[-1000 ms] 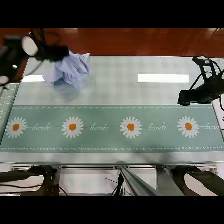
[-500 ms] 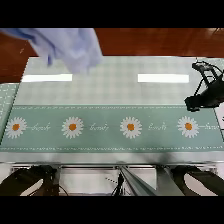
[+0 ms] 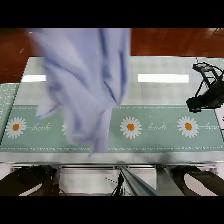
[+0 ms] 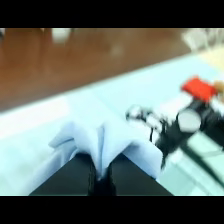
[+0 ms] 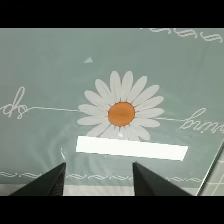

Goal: Fold the shirts.

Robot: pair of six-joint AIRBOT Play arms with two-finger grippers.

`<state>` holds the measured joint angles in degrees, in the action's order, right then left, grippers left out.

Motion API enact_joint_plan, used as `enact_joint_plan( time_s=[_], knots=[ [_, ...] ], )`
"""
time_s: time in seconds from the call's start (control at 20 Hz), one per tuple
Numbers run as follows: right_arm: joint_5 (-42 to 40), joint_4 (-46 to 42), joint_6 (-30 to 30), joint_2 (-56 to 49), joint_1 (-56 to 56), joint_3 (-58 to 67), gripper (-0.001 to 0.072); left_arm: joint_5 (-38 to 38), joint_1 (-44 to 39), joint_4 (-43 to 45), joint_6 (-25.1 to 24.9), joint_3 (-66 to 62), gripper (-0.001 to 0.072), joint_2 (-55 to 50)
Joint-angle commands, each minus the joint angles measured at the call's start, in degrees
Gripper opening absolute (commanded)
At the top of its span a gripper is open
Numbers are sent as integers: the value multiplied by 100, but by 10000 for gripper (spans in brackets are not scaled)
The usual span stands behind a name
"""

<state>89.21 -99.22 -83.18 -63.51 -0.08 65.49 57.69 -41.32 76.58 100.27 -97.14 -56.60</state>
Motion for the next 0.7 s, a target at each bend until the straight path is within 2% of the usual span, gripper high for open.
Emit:
enact_joint_plan(
  time_s=[0.0, 0.15, 0.3, 0.35, 0.45, 0.5, 0.6, 0.65],
  knots=[
    [-164, -15, -7, 0, 0, -2, 476, -304, -553, -494, 7, 1047, 28, -710],
    [-323, -15, -9, -2, 0, -2, 476, -903, -876, -573, 9, 1934, 27, -1362],
    [-426, -11, -9, -2, 0, -2, 476, -957, -857, -638, 4, 2194, 46, -1843],
    [-426, -13, -11, -2, 0, -2, 476, -960, -758, -638, 2, 2192, 78, -1849],
    [-424, -11, -11, 0, 0, -2, 476, -791, -348, -634, -17, 2065, 237, -1694],
    [-424, -7, -9, -2, 0, -2, 476, -562, -39, -634, -76, 1930, 283, -1574],
    [-435, 13, -11, 0, 0, -2, 476, 59, 625, -634, -323, 1668, 286, -1316],
    [-439, 33, -11, 0, 0, -2, 476, 376, 949, -632, -420, 1609, 314, -1180]
  ],
)
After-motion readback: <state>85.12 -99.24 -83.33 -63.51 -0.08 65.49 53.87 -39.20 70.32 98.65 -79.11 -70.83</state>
